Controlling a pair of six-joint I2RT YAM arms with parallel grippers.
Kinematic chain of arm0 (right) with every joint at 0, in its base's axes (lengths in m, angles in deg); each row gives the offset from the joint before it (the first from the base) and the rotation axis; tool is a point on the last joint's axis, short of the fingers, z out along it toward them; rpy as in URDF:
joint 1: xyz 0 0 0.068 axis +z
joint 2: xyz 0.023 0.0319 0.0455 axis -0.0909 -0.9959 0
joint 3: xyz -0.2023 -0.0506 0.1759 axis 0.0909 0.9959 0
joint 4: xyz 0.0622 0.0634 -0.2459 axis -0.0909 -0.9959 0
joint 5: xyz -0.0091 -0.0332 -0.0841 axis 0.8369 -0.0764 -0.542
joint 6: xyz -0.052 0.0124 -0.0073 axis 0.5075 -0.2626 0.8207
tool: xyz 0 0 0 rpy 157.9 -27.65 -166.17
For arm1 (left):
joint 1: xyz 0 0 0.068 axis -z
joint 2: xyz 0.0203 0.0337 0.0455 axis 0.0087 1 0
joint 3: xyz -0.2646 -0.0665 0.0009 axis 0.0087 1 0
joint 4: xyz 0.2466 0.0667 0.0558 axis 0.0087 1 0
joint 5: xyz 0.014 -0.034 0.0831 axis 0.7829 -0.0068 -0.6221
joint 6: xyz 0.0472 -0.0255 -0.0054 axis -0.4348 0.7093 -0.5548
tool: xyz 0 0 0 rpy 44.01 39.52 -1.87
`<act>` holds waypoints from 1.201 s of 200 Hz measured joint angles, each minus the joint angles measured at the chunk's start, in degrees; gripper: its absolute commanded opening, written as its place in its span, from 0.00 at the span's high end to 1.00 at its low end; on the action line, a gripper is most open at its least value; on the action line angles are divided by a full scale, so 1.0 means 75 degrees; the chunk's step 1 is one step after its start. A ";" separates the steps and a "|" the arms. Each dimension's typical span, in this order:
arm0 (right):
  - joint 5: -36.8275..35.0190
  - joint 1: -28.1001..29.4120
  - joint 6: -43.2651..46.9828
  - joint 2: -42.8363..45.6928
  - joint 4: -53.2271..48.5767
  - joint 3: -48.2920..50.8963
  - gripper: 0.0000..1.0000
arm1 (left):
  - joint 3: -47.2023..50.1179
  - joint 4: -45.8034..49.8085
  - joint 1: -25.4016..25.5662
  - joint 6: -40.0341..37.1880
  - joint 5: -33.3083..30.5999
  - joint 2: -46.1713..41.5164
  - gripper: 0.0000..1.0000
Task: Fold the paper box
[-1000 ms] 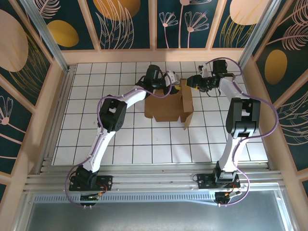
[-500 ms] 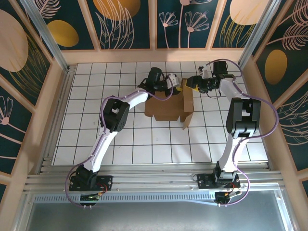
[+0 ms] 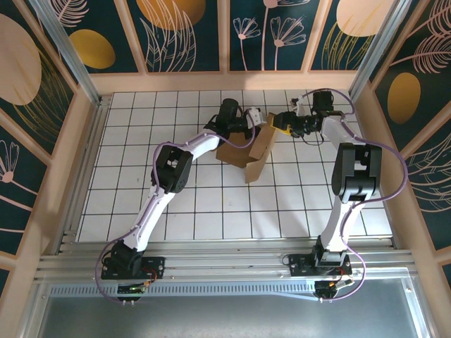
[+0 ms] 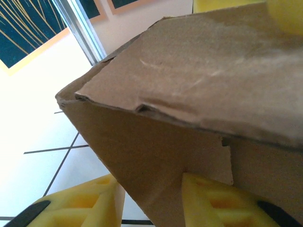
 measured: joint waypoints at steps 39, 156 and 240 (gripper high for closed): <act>-0.0350 0.0009 -0.0023 0.0070 0.0003 0.0000 0.34 | 0.0510 -0.0513 0.0000 -0.0038 0.0003 -0.0140 0.79; -0.0883 0.0058 0.0047 0.0143 -0.0102 -0.0050 0.37 | 0.1457 -0.1131 0.0114 -0.0009 -0.0358 -0.0606 1.00; -0.1801 0.0187 -0.0425 0.0778 -0.0067 0.0221 0.18 | 0.2728 -0.0874 0.0548 -0.0061 -0.1352 -0.1673 1.00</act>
